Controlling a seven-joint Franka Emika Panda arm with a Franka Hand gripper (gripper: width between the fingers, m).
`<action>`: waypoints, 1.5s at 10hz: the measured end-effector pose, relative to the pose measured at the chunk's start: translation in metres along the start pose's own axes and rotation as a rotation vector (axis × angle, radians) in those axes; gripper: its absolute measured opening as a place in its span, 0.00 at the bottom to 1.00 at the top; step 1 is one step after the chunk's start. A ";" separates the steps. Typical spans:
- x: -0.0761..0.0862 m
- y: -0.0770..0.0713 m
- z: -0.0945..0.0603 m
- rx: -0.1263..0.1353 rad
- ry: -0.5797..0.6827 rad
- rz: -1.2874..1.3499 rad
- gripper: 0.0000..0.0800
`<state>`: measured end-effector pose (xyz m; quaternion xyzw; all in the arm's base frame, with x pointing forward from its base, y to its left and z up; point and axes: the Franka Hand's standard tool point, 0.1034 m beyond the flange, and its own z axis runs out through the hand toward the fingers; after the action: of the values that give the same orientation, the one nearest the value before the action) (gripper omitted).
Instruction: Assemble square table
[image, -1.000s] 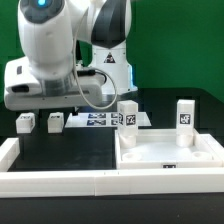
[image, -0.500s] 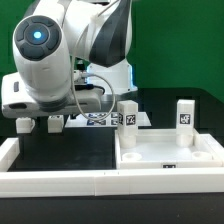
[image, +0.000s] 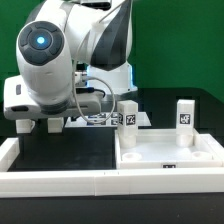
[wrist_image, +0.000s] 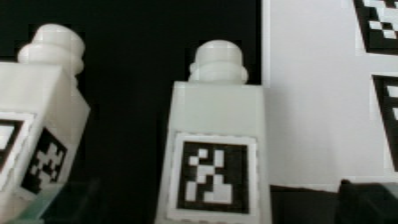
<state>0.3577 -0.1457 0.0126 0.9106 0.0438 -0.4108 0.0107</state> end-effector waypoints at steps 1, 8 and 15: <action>0.000 -0.001 0.003 -0.001 0.000 0.000 0.81; 0.001 -0.003 0.004 -0.004 0.001 -0.005 0.36; -0.037 -0.032 -0.063 0.048 -0.016 -0.028 0.36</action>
Offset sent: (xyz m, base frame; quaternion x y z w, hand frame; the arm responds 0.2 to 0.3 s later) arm 0.0007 0.0050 -0.0032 -0.0051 0.0096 0.0049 0.9999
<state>0.3775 -0.1125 0.0824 0.9066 0.0466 -0.4190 -0.0167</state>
